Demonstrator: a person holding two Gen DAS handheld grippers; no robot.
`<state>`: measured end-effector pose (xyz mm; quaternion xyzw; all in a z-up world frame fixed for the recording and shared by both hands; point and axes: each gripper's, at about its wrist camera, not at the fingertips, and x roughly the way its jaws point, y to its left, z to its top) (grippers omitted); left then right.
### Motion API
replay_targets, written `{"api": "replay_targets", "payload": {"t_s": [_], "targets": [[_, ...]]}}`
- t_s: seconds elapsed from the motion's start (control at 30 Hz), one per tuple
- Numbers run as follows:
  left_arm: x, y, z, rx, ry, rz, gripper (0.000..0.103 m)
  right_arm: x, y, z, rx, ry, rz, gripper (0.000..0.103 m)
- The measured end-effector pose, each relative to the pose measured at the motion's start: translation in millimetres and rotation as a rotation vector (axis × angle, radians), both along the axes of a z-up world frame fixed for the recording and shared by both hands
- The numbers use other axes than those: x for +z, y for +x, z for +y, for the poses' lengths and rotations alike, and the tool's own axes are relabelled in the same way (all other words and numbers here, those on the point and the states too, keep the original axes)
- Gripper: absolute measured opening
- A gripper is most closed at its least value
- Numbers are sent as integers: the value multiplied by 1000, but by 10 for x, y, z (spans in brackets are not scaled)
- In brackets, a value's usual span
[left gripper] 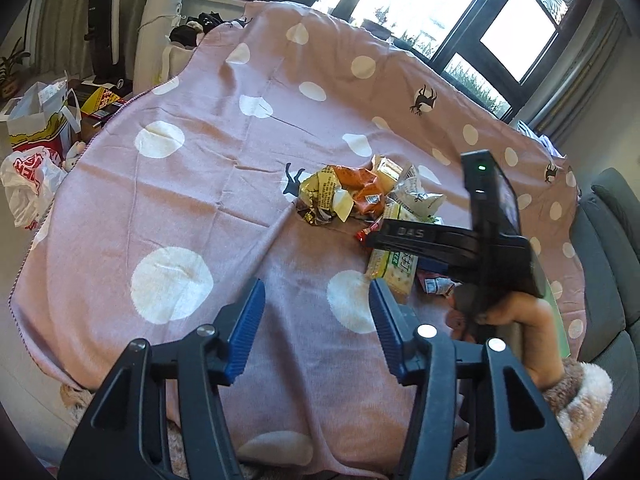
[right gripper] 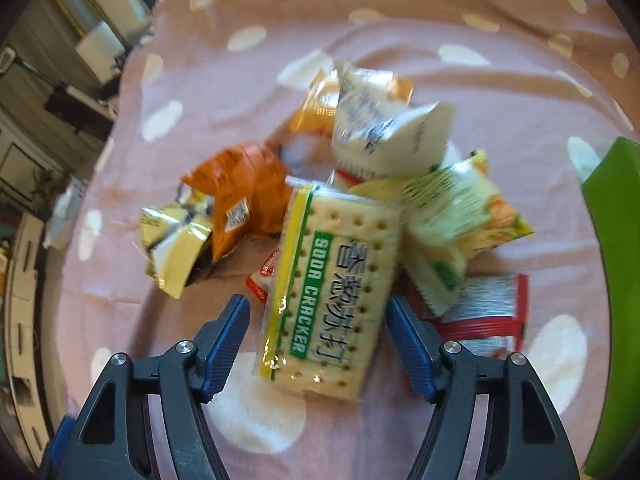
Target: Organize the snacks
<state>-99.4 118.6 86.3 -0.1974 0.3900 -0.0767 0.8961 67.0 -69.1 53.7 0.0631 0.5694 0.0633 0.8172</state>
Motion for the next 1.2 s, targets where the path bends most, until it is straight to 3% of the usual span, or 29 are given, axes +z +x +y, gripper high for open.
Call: {"api": "replay_targets", "payload": {"t_s": [0.13,0.17,0.3,0.6,0.7,0.87,1.03,1.1,1.2], "targets": [[10,-62,21,3,-7,-4,53,-94,73,135,4,-95,-8,71],[15,-65,21,2,-7,-6,53,-107,89,146,9,-112,-5,64],[51,-86,-18,-17,-5,-20,53,-141,63,181,41,-153,-22,58],[106,-75,-125,-49,-14,-32,53,219,-411,-130,127,-18,-47,53],[78,-38,-182,-58,-15,-14,53,305,-646,-202,156,-22,-56,53],[16,15,-331,-88,0,22,53,225,-887,-294,166,6,-5,53],[-104,114,-539,-131,5,90,53,63,-941,-467,82,22,49,53],[-125,151,-635,-153,12,112,53,109,-974,-582,59,46,30,56],[-140,187,-812,-193,35,123,55,249,-1023,-789,15,103,-15,69]]}}
